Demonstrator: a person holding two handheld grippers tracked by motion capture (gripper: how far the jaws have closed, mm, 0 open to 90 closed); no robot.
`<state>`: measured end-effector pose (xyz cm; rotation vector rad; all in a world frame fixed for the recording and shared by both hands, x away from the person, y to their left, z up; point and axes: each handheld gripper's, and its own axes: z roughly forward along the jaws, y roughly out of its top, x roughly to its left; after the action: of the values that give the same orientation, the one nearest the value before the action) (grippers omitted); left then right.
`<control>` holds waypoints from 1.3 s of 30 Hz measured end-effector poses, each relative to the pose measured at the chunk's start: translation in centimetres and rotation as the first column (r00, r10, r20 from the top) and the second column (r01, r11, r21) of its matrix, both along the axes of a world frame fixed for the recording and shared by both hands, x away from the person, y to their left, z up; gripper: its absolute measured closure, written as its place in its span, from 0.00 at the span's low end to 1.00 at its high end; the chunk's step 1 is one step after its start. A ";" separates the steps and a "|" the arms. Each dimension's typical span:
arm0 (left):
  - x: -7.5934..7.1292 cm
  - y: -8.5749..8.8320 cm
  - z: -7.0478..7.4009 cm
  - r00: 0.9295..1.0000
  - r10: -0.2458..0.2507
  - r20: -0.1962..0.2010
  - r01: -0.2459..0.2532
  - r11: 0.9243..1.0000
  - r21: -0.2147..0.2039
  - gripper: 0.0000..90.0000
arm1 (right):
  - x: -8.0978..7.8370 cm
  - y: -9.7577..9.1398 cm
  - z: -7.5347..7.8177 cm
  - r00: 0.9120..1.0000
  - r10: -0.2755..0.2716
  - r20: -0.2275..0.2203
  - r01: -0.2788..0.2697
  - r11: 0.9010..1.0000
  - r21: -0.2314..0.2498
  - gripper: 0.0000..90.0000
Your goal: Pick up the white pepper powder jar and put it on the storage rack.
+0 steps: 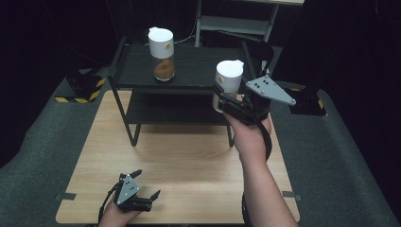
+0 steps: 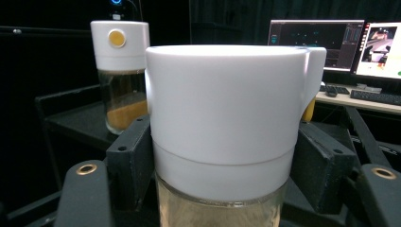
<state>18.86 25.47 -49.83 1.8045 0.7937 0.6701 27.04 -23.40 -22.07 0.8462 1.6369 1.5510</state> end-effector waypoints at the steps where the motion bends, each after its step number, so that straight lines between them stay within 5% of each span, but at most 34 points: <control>1: 0.0 0.0 0.0 1.000 0.000 0.000 0.000 1.000 0.000 0.01 | 0.0 0.0 0.0 1.000 0.000 0.000 0.000 1.000 0.000 0.34; 18: 0.0 0.2 -0.1 1.000 -0.003 -0.003 0.002 1.000 -0.014 0.01 | 2.4 2.3 2.3 1.000 -0.015 0.023 0.015 1.000 -0.010 0.34; 39: 0.1 0.6 -0.2 1.000 -0.005 -0.008 0.005 0.999 -0.032 0.01 | 7.5 4.7 2.9 0.998 -0.060 -0.015 0.060 0.998 0.001 0.34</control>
<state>18.92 26.05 -50.02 1.7807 0.8010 0.6441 34.56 -18.66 -19.13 0.9025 1.6064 1.5082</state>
